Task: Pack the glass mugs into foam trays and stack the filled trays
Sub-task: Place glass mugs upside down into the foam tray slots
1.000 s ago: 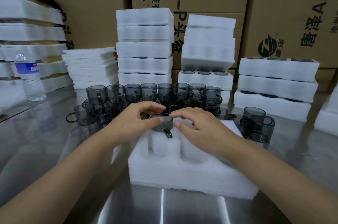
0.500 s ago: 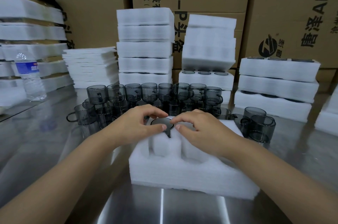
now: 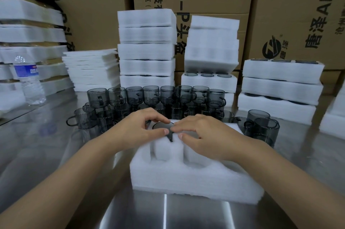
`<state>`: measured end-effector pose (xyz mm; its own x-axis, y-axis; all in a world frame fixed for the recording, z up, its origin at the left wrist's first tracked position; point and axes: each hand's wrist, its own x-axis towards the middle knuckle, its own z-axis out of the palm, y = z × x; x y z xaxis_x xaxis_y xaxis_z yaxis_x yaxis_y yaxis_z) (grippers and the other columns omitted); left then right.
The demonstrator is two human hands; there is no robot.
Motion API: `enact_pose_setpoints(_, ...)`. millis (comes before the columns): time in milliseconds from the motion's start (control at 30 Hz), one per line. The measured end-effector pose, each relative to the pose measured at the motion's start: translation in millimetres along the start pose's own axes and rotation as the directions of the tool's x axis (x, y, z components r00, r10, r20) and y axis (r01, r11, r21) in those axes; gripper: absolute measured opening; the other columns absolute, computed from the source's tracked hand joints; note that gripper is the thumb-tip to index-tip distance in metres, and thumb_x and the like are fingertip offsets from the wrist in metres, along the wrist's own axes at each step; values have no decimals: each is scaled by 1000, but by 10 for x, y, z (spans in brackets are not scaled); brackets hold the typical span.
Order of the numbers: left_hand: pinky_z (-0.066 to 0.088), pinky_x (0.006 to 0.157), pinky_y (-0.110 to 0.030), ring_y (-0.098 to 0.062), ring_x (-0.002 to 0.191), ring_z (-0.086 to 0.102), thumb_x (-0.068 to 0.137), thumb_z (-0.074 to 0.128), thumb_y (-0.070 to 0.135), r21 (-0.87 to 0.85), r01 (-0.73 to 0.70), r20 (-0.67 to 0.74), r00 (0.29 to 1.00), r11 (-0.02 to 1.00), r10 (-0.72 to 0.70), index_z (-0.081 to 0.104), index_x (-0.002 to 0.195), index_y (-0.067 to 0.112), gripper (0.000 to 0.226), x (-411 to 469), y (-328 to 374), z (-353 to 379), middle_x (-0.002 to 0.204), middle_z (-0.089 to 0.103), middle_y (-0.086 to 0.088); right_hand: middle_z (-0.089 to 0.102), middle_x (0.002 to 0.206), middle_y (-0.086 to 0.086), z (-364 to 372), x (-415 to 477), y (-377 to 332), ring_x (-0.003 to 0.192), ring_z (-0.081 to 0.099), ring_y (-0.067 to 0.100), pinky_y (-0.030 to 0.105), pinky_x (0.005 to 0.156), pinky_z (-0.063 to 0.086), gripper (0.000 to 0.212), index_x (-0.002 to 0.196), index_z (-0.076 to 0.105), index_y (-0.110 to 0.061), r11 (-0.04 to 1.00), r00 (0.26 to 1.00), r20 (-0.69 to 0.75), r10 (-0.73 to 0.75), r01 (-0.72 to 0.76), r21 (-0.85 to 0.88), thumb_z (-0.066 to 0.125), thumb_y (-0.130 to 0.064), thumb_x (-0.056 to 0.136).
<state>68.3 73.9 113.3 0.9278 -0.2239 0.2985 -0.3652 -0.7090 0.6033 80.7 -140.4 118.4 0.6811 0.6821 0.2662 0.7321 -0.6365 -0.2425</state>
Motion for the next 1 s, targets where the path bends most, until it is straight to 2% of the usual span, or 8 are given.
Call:
enact_pose_setpoints(133,40,78,-15,-1,95,56,82,71,36,-7,9,-1,1000,1000,-9,69,103,36,21,1,3,3,105,58,16,50,135,-21,9,5,14,120,37,-6,-6,87,16,33,129,57,-34,999,1000,-27,-5,6,46,45,-31,98)
enact_pose_setpoints(233,40,77,-12,-1,95,56,82,70,36,10,3,0,1000,1000,-3,69,105,35,22,-1,12,0,107,59,15,52,132,-21,29,12,27,115,41,-7,-9,84,18,31,126,60,-34,997,999,-49,10,-6,82,45,-32,98)
enact_pose_setpoints(500,39,78,-12,3,95,55,83,69,36,19,9,8,1000,1000,-9,69,105,35,22,-8,33,-7,108,58,16,58,114,-27,-9,53,69,107,47,-9,8,90,32,25,115,66,-36,974,996,-86,35,-15,227,51,-35,95)
enact_pose_setpoints(567,40,79,-14,2,97,55,84,69,36,18,11,9,1000,1000,-11,69,104,36,21,-9,34,-4,108,57,16,58,108,-25,-76,121,178,105,49,-7,14,92,38,24,112,69,-31,959,958,-268,100,-21,282,56,-28,93)
enact_pose_setpoints(667,39,77,-15,0,95,55,84,68,37,7,21,8,1000,1000,-21,69,103,37,20,-23,44,0,107,57,18,56,122,-11,-147,240,436,119,47,9,26,102,36,31,123,61,-26,941,835,-471,285,-151,303,55,-21,93)
enact_pose_setpoints(800,36,71,-11,2,89,53,84,68,38,14,24,11,1000,1000,-24,69,103,37,20,-26,56,-1,106,56,18,50,128,-9,-184,308,795,115,46,20,32,96,38,57,147,31,-24,916,854,-333,400,-358,183,48,-15,94)
enact_pose_setpoints(867,36,70,-11,-1,89,53,84,68,37,11,26,12,1000,1000,-26,69,104,36,20,-25,62,-1,106,56,16,35,149,-3,-219,339,895,130,38,23,36,103,35,62,150,20,-26,910,867,-278,414,-401,105,45,-13,95)
enact_pose_setpoints(1000,38,74,-12,-7,96,55,84,69,35,10,28,11,1000,1000,-28,70,105,33,21,-30,76,2,108,56,12,34,150,7,-234,416,952,134,33,28,39,108,33,61,150,23,-19,897,864,-260,430,-443,13,46,-9,94)
